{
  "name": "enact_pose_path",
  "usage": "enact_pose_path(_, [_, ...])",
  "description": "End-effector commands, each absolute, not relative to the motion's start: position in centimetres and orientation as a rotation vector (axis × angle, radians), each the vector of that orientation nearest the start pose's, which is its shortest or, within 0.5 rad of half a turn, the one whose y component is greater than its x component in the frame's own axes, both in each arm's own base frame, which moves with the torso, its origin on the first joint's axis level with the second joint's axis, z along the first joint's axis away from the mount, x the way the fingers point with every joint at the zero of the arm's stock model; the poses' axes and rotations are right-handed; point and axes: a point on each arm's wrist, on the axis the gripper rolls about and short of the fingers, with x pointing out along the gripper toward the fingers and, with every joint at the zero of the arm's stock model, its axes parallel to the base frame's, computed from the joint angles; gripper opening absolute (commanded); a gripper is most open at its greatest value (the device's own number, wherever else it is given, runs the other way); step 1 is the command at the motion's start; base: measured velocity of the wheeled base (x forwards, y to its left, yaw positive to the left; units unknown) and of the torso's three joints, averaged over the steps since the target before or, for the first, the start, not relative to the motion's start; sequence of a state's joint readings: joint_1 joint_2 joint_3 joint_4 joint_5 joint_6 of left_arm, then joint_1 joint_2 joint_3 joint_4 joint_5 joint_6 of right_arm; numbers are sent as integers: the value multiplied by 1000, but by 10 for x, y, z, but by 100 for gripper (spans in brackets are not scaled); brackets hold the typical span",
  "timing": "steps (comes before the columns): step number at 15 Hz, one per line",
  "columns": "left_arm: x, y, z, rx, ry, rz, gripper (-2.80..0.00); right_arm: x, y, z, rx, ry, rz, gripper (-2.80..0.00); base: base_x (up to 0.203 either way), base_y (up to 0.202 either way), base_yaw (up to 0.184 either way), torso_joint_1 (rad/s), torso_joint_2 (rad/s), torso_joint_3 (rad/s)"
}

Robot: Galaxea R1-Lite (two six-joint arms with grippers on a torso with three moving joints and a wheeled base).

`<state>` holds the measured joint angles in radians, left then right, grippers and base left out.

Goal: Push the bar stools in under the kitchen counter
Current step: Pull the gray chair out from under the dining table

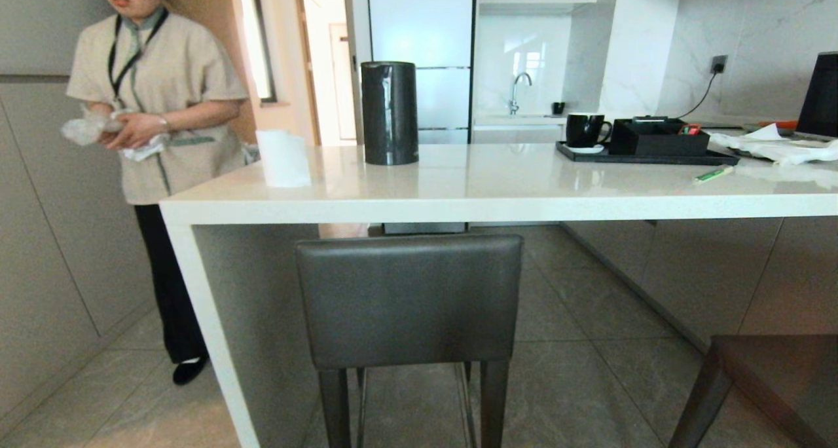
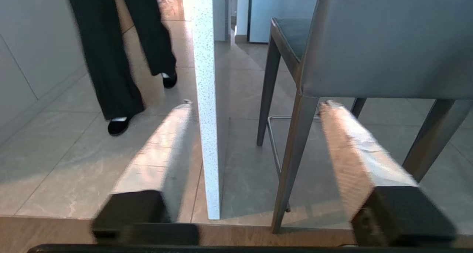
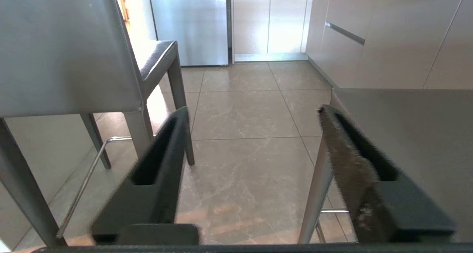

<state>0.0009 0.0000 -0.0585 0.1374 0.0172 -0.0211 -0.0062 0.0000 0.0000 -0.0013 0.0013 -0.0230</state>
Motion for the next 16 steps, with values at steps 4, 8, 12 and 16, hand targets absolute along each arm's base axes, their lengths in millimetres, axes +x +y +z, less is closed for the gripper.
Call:
enact_pose_path(4, [-28, 0, 77, -21, 81, 19, 0, -23, 0, 76, -25, -1, -5, 0, 0, 0, 0, 0, 0, 0])
enact_pose_path(8, [-28, 0, 77, -21, 81, 21, 0, -23, 0, 76, -23, -1, -5, 0, 0, 0, 0, 0, 0, 0])
enact_pose_path(12, [-28, 0, 77, -21, 81, 19, 0, -23, 0, 76, -27, -2, -1, 0, 0, 0, 0, 0, 0, 0])
enact_pose_path(16, [-28, 0, 77, -21, 81, 19, 0, -23, 0, 75, -48, 0, 0, 0, 0, 0, 0, 0, 0, 0])
